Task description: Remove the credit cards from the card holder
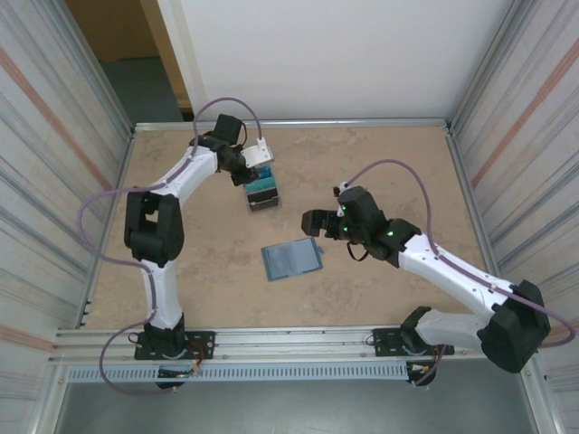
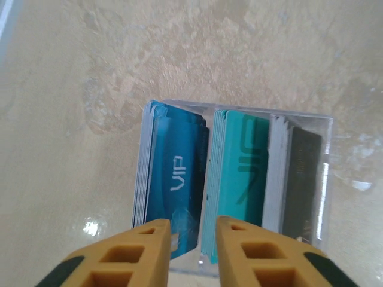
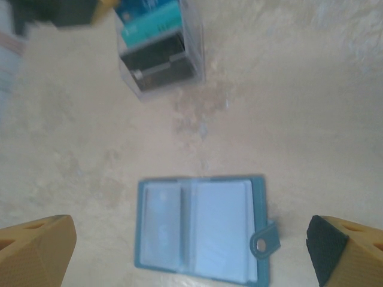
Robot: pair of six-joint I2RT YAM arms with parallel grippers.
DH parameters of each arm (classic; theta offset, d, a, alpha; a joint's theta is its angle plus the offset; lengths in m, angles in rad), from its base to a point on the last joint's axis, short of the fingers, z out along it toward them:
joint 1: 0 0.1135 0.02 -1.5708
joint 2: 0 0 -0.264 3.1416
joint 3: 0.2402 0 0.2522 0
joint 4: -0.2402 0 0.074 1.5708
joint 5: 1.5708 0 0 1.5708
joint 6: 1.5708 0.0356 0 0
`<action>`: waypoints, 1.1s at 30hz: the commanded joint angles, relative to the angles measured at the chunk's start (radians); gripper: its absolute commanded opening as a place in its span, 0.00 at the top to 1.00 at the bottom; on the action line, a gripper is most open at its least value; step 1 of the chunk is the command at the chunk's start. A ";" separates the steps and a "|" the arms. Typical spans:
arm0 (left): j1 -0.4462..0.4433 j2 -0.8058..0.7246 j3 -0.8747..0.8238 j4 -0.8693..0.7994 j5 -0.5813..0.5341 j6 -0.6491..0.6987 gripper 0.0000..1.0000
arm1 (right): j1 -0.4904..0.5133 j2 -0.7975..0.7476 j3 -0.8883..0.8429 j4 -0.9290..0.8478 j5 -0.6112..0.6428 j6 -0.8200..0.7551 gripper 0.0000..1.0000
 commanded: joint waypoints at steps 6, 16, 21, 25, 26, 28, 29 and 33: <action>-0.004 -0.357 -0.263 0.197 0.033 -0.218 0.51 | 0.143 0.215 0.161 -0.182 0.108 -0.086 0.18; -0.003 -0.714 -0.636 0.444 -0.244 -0.658 0.20 | 0.267 0.477 0.336 -0.245 0.090 -0.177 0.47; -0.004 -0.786 -0.717 0.416 -0.349 -0.831 0.17 | 0.292 0.568 0.380 -0.246 0.050 -0.204 0.56; -0.003 -0.836 -0.789 0.412 -0.363 -0.943 0.16 | 0.300 0.627 0.408 -0.250 0.028 -0.218 0.57; -0.004 -0.849 -0.804 0.414 -0.363 -0.967 0.16 | 0.302 0.639 0.414 -0.253 0.027 -0.219 0.57; -0.003 -0.871 -0.835 0.422 -0.356 -1.005 0.15 | 0.303 0.658 0.421 -0.254 0.024 -0.220 0.57; -0.004 -0.880 -0.848 0.428 -0.346 -1.018 0.15 | 0.303 0.667 0.423 -0.255 0.021 -0.220 0.57; -0.004 -0.899 -0.873 0.428 -0.326 -1.055 0.15 | 0.307 0.694 0.427 -0.248 0.006 -0.218 0.56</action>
